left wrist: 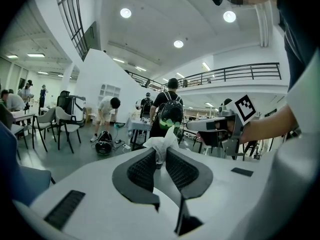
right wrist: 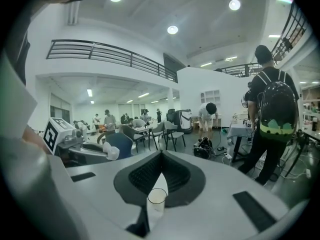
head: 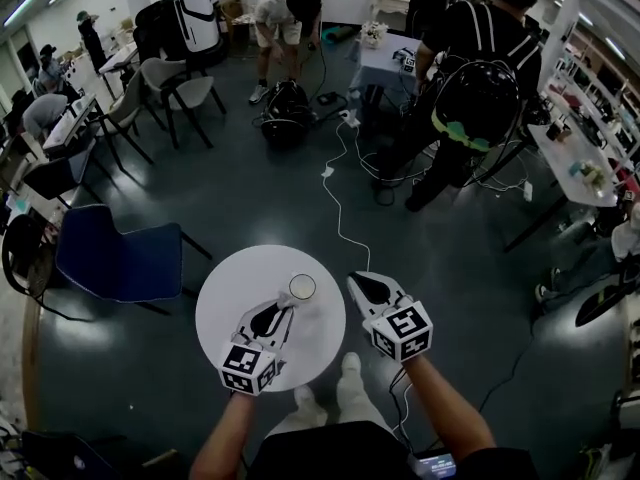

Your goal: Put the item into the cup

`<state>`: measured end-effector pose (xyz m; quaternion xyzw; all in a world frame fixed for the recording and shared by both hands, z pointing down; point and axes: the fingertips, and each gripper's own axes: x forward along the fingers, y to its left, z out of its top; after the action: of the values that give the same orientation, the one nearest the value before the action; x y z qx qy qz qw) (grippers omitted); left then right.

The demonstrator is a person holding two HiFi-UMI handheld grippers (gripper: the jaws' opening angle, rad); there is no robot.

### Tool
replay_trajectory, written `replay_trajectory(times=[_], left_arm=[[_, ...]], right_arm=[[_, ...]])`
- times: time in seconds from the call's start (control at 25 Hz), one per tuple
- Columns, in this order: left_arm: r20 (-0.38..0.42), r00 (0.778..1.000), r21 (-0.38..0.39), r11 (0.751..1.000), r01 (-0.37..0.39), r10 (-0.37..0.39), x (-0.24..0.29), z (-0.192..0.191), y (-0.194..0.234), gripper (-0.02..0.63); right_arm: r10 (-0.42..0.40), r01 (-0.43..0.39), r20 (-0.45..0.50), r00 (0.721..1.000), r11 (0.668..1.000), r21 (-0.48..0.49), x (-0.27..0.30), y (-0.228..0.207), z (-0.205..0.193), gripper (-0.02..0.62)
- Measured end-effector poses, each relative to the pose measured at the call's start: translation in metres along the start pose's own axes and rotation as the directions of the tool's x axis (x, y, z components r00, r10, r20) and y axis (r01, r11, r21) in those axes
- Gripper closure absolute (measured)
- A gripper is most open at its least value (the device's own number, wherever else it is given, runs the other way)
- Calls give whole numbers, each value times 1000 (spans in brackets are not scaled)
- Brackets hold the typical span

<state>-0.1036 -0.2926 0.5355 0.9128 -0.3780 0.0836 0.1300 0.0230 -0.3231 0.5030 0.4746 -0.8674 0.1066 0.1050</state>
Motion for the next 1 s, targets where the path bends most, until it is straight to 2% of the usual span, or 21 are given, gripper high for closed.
replay_trajectory(times=[0.64,1.0], left_arm=[[-136,988,18,997,-74,75,92,-58,33,534],[-197,977,34,997,-75,81,137,-96,55,534]], right_arm=[[70,-67,-83,994,997,35,42,-69,-46,580],[110,-107,-148,983,994,27,63,-89,-88,580]])
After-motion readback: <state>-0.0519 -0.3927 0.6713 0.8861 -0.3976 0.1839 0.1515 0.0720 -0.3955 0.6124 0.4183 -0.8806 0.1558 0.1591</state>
